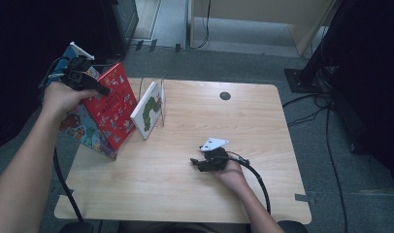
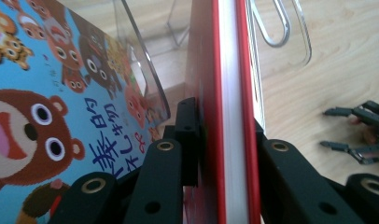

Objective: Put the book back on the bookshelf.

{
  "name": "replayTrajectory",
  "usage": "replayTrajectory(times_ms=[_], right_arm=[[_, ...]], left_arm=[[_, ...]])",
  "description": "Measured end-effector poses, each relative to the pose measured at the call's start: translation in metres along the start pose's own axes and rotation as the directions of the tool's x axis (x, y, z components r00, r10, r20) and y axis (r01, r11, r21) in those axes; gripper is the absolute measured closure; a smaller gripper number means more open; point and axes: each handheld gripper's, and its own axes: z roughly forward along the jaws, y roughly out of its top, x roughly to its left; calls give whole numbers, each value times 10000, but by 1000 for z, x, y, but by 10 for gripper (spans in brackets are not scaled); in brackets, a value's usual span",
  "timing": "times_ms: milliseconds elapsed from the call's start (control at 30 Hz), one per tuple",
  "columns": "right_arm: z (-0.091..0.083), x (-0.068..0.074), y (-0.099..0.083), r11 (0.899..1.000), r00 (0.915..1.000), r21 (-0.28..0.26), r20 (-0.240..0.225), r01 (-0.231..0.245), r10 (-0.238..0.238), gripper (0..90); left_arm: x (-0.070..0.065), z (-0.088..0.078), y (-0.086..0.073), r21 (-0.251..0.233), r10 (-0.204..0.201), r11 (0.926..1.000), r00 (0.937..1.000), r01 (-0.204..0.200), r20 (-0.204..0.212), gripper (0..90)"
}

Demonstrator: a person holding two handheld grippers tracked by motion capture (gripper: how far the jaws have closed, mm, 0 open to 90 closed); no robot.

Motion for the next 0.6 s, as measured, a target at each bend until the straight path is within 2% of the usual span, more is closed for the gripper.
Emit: replayTrajectory(times_ms=[133,267,400,533,600], right_arm=[[0,0,0,10000,10000,4,2,-11,11,363],[0,0,0,10000,10000,6,-7,1,-1,363],[0,0,0,10000,10000,8,-13,8,-8,363],[0,0,0,10000,10000,12,-40,15,-15,363],[0,0,0,10000,10000,11,-39,16,-16,363]], left_arm=[[-2,4,6,355,138,9993,9998,-134,-105,768],[1,4,11,738,-4,9973,9998,-10,190,756],[-1,4,14,1110,55,9938,9999,-43,-110,769],[1,3,15,1184,-57,9929,9991,106,-418,794],[2,2,15,1137,-112,9934,9991,158,-406,797]])
